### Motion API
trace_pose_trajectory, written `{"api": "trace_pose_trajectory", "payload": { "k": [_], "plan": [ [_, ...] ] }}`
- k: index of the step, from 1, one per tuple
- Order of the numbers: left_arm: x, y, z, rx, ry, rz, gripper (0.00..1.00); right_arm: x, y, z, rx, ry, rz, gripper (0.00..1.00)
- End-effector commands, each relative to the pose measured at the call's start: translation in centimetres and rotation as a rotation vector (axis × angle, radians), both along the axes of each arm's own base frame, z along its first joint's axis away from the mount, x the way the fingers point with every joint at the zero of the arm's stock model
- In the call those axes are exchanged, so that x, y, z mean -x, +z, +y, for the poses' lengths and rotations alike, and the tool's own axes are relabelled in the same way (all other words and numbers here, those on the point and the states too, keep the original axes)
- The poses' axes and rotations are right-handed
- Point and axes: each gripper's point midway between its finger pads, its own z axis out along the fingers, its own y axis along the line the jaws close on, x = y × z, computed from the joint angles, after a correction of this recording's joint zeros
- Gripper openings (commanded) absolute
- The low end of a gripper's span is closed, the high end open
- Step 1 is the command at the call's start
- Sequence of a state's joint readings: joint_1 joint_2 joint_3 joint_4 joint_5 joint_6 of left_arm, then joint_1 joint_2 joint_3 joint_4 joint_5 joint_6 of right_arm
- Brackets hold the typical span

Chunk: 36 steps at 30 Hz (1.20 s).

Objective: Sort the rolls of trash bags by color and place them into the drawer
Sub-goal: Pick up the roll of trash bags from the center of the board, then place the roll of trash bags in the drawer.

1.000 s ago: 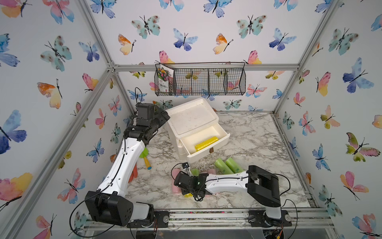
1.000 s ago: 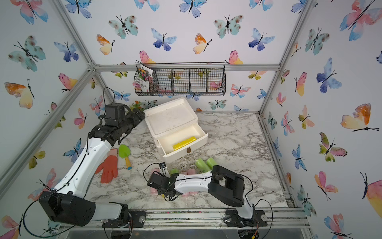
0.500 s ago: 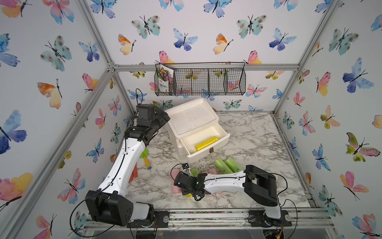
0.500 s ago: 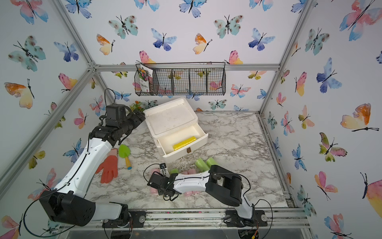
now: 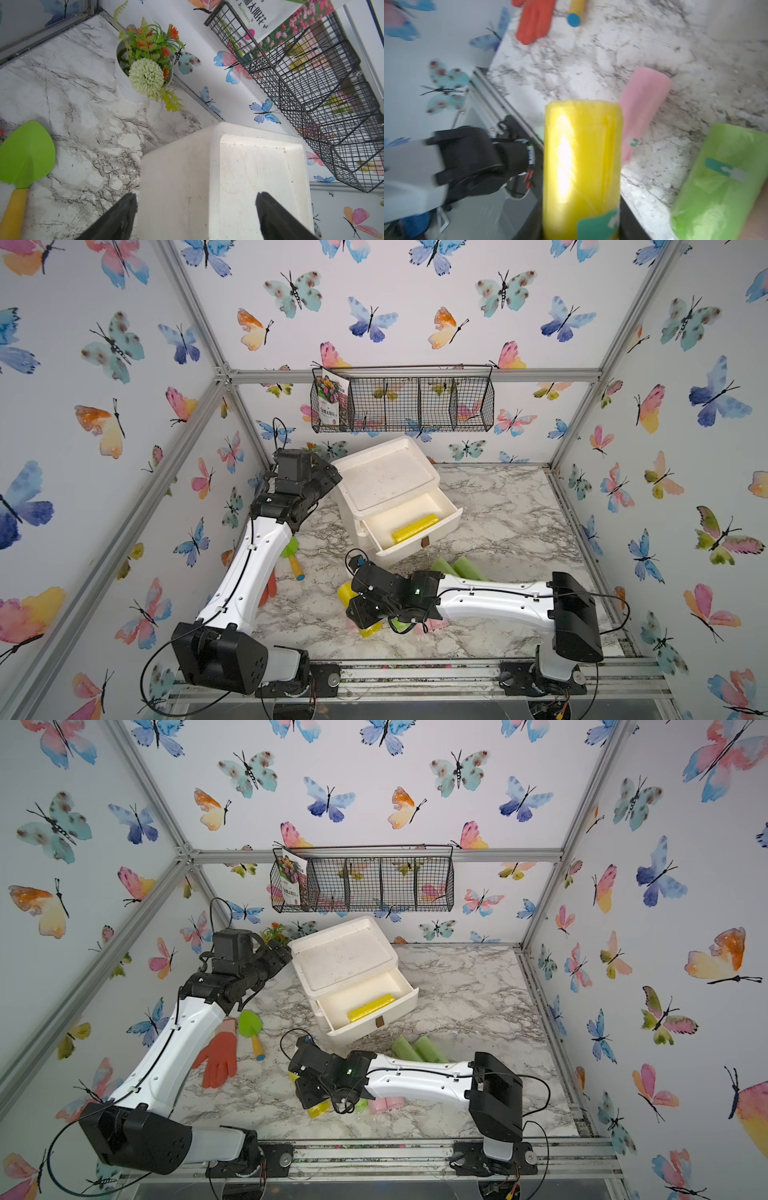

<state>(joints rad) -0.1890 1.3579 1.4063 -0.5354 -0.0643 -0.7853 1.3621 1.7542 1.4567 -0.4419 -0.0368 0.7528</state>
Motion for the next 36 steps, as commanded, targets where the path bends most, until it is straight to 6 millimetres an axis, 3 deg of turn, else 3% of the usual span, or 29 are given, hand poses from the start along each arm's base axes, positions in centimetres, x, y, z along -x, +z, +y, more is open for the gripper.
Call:
{"api": "trace_pose_trajectory", "payload": {
  "k": [1,3,6,10,15,19,23,29,36],
  "plan": [
    [-0.1,1.1,0.1,0.005,-0.003,-0.019,0.91,2.5,6.5,0.6,-0.151,0.150,0.018,0.29],
    [-0.1,1.4,0.1,0.006,-0.003,-0.024,0.91,2.6,9.8,0.4,-0.227,0.153,-0.002,0.29],
    [-0.1,1.8,0.1,0.009,-0.003,-0.032,0.91,1.2,14.8,-0.7,-0.331,0.081,-0.083,0.30],
    [0.0,2.4,0.1,0.016,-0.003,-0.048,0.91,-2.8,20.2,-3.7,-0.443,-0.110,-0.176,0.31],
    [-0.1,2.5,-0.1,0.026,-0.009,-0.054,0.91,-8.7,22.9,-8.6,-0.604,-0.416,-0.186,0.32],
    [-0.2,2.5,-0.2,0.036,-0.014,-0.058,0.91,-12.3,23.2,-12.5,-0.680,-0.681,-0.195,0.29],
    [-0.5,2.6,-0.5,0.039,-0.022,-0.061,0.91,-14.6,22.2,-15.1,-0.729,-0.897,-0.188,0.28],
    [-1.1,2.9,-0.9,0.056,-0.039,-0.076,0.91,-17.4,19.7,-16.6,-0.735,-1.107,-0.159,0.29],
    [-2.2,2.6,-1.1,0.064,-0.057,-0.075,0.91,-20.9,14.9,-17.2,-0.744,-1.250,-0.027,0.29]
  ]
}}
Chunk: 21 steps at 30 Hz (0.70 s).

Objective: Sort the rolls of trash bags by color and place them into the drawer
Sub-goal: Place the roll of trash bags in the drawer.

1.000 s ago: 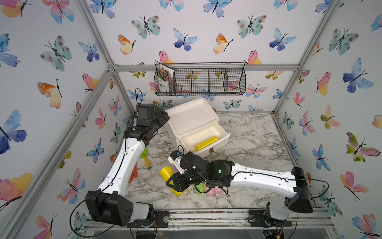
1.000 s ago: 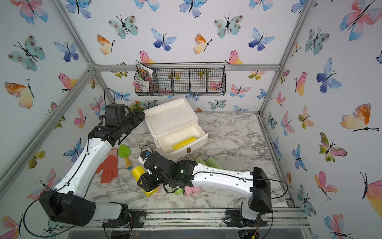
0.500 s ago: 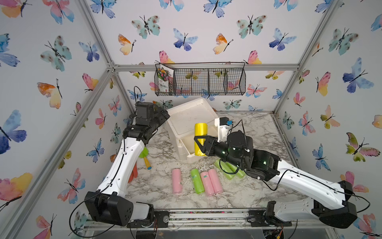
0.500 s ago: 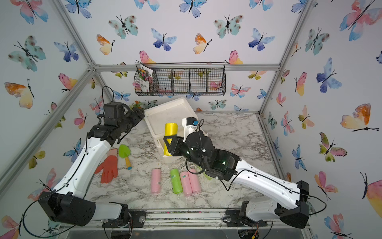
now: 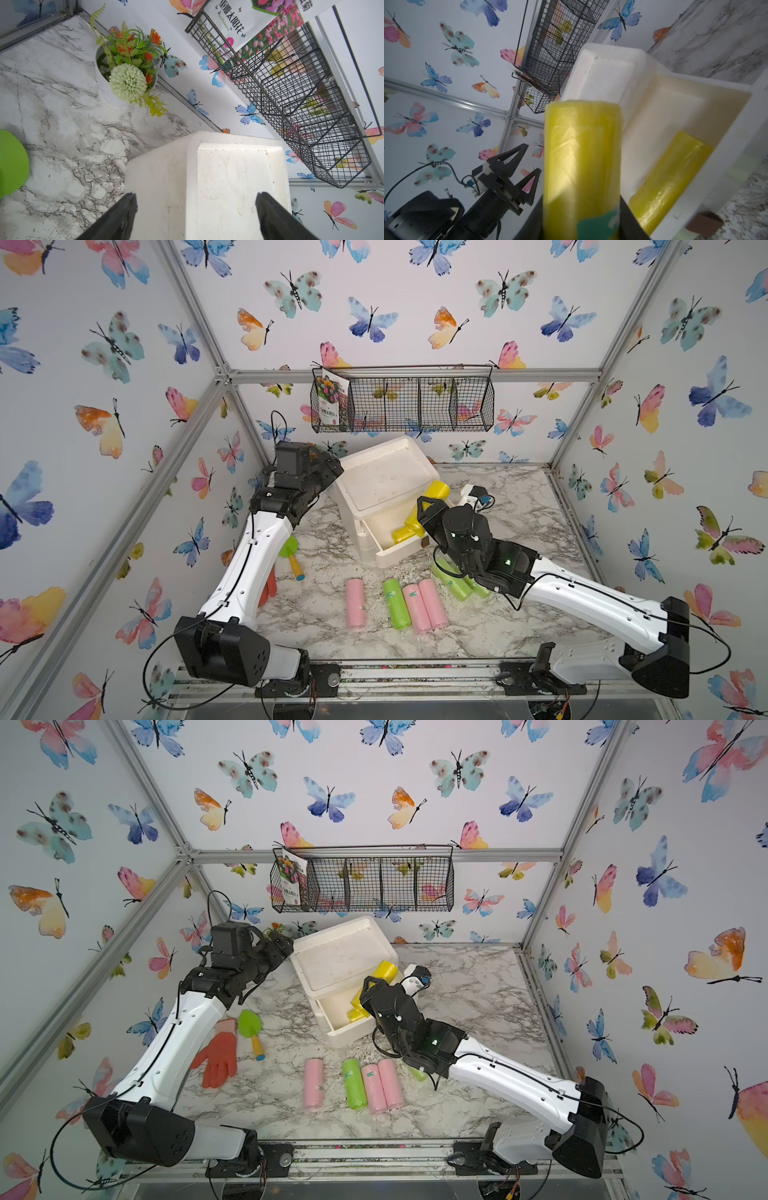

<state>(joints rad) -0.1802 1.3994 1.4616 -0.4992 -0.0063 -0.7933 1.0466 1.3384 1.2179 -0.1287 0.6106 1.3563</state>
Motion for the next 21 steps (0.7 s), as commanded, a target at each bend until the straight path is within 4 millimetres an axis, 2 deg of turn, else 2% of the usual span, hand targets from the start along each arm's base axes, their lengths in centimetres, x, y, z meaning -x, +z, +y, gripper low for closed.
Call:
{"api": "trace_pose_trajectory", "payload": {
  "k": [1,8,14,21],
  "plan": [
    [-0.8,1.0,-0.2,0.022,-0.021,-0.032,0.91,-1.5,-0.8,0.0,-0.104,-0.077,0.038,0.29],
    [-1.5,0.9,-0.4,0.034,-0.037,-0.031,0.91,-2.9,-3.6,2.4,-0.138,-0.071,0.125,0.32],
    [-1.6,0.8,-0.3,0.038,-0.038,-0.030,0.91,-3.4,-4.4,3.4,-0.154,-0.064,0.154,0.54],
    [-1.9,0.7,-0.3,0.041,-0.040,-0.026,0.91,-3.6,-4.7,3.7,-0.157,-0.051,0.171,0.68]
  ]
}}
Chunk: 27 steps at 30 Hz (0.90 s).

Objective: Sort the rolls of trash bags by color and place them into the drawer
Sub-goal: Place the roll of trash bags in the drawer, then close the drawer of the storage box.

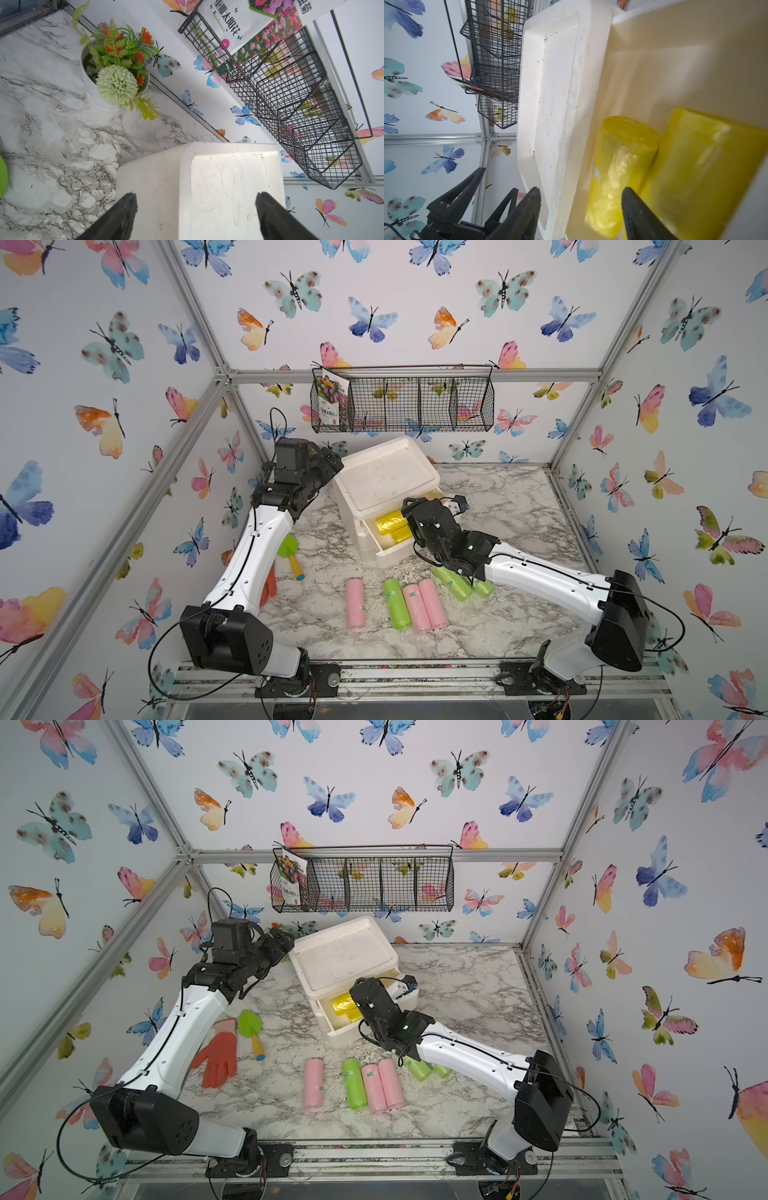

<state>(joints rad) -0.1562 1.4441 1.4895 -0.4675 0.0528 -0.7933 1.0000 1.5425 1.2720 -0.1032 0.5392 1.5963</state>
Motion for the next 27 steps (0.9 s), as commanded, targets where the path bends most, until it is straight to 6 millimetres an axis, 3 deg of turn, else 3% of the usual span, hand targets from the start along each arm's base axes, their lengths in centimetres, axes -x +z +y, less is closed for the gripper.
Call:
{"api": "trace_pose_trajectory", "payload": {
  "k": [1,5,8,12,14,17,18,20,23,27],
  "plan": [
    [-0.5,0.6,-0.1,0.008,-0.013,-0.015,0.91,-0.3,1.0,0.3,-0.039,0.007,-0.007,0.69],
    [-0.5,0.5,0.1,0.001,-0.008,-0.013,0.91,0.4,1.3,0.2,-0.034,0.057,-0.038,0.69],
    [-0.5,0.6,0.2,-0.007,-0.006,-0.012,0.91,1.2,2.1,-0.3,0.077,0.134,-0.089,0.68],
    [-0.5,0.2,0.2,-0.009,-0.003,-0.001,0.91,2.6,3.2,-2.4,0.272,0.209,-0.148,0.64],
    [-0.5,0.0,0.2,-0.010,-0.003,0.004,0.91,3.5,2.7,-3.5,0.378,0.255,-0.143,0.61],
    [-0.5,-0.2,0.3,-0.029,-0.006,0.011,0.91,4.7,0.8,-5.8,0.552,0.298,-0.089,0.47],
    [-0.5,-0.3,0.4,-0.038,-0.006,0.017,0.91,5.1,-0.2,-6.6,0.597,0.305,-0.062,0.37],
    [-0.4,-0.4,0.5,-0.053,-0.005,0.028,0.90,5.6,-1.8,-7.8,0.676,0.319,-0.033,0.04],
    [-0.2,-0.4,0.8,-0.067,-0.001,0.034,0.90,5.9,-3.7,-9.0,0.753,0.321,-0.010,0.02],
    [0.2,-0.1,0.8,-0.067,-0.002,0.037,0.90,5.7,-5.3,-9.1,0.818,0.338,0.004,0.02]
  ]
}}
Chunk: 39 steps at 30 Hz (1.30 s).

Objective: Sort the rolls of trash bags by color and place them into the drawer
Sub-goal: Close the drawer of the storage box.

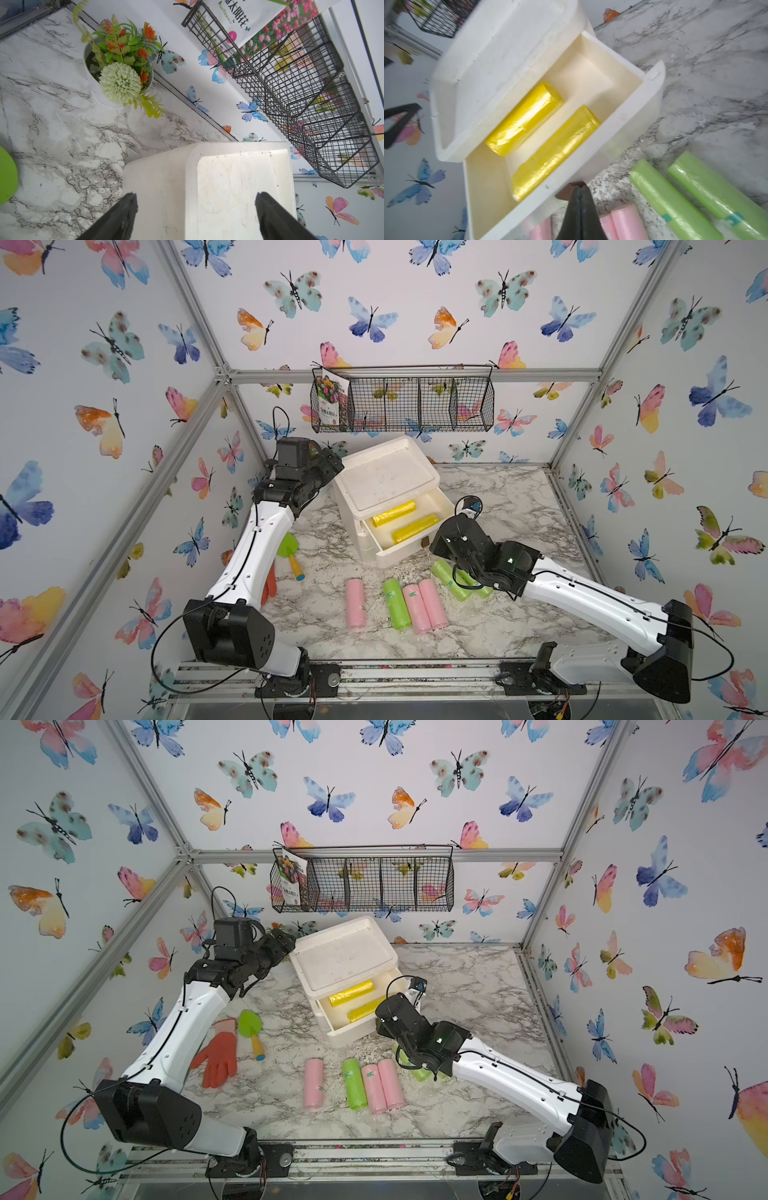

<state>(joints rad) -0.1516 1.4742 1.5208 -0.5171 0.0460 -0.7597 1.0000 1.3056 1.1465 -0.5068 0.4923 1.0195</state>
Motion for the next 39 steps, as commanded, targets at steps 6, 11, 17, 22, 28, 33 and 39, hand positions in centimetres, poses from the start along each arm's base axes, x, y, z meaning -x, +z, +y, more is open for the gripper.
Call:
{"api": "trace_pose_trajectory", "payload": {
  "k": [6,11,17,22,28,33,39],
  "plan": [
    [0.8,0.6,0.3,-0.024,-0.003,0.008,0.89,-0.7,-2.8,-0.4,0.162,0.034,0.011,0.02],
    [1.1,0.5,-0.4,-0.030,-0.016,0.010,0.89,-1.7,-3.3,0.4,0.170,0.053,0.008,0.02],
    [1.3,-0.3,-1.1,-0.034,-0.034,0.026,0.89,-3.4,-2.9,1.8,0.164,0.073,-0.010,0.02],
    [1.4,-1.3,-1.6,-0.049,-0.051,0.046,0.89,-4.9,-2.2,3.4,0.156,0.096,-0.032,0.02],
    [1.5,-2.4,-1.4,-0.073,-0.049,0.067,0.88,-6.2,-1.3,5.3,0.142,0.125,-0.057,0.02],
    [1.3,-3.3,-1.3,-0.096,-0.051,0.084,0.87,-7.2,-1.2,6.0,0.142,0.139,-0.067,0.02],
    [0.7,-4.6,-1.4,-0.115,-0.067,0.110,0.81,-8.3,-1.0,6.7,0.137,0.150,-0.071,0.02]
  ]
}}
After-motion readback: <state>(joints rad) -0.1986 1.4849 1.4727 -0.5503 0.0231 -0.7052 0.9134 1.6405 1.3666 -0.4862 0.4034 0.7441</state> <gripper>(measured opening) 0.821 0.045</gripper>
